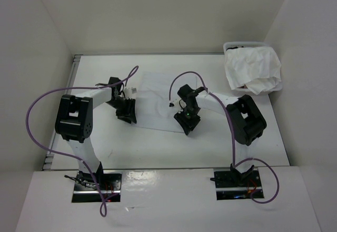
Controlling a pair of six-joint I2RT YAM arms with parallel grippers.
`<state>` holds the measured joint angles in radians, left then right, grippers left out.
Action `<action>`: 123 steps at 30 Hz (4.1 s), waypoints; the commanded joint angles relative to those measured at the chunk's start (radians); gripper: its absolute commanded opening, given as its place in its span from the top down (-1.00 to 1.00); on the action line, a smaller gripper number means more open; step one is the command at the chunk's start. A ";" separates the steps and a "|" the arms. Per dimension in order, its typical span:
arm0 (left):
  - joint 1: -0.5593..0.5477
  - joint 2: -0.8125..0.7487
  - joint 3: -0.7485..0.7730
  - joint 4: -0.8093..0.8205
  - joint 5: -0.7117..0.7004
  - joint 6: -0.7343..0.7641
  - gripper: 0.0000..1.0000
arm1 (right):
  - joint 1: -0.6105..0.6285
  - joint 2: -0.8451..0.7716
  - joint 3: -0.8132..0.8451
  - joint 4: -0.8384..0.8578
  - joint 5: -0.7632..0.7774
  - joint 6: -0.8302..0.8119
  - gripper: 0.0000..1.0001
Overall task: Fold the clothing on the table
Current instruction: Fold the skirt
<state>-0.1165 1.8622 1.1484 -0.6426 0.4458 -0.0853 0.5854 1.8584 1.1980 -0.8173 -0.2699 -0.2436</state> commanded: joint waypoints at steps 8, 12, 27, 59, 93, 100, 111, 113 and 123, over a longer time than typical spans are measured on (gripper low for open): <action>0.003 0.045 -0.015 0.067 -0.122 0.038 0.26 | 0.008 0.010 0.017 0.075 0.096 0.018 0.43; 0.003 0.054 -0.015 0.067 -0.122 0.038 0.44 | 0.008 0.010 0.017 0.075 0.106 0.018 0.68; 0.003 -0.017 0.014 0.015 -0.081 0.088 1.00 | 0.008 -0.097 0.017 0.018 0.126 0.009 1.00; -0.015 -0.154 0.333 -0.126 -0.001 0.179 1.00 | -0.062 -0.274 0.215 -0.080 0.147 -0.077 1.00; -0.015 0.321 0.830 -0.025 -0.104 0.079 1.00 | -0.263 0.050 0.341 0.297 0.267 -0.114 1.00; -0.015 0.417 0.912 -0.012 -0.113 0.049 1.00 | -0.282 0.134 0.373 0.362 0.276 -0.114 1.00; -0.015 0.497 1.031 -0.012 -0.131 0.030 0.93 | -0.322 0.206 0.451 0.405 0.290 -0.085 1.00; -0.015 0.508 1.057 -0.012 -0.140 0.030 0.86 | -0.322 0.219 0.462 0.405 0.299 -0.085 0.98; -0.015 0.583 1.172 -0.022 -0.153 0.021 0.11 | -0.331 0.282 0.523 0.454 0.322 -0.031 -0.42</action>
<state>-0.1349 2.4229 2.2574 -0.6762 0.3035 -0.0582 0.2672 2.1387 1.6604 -0.4366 0.0238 -0.3023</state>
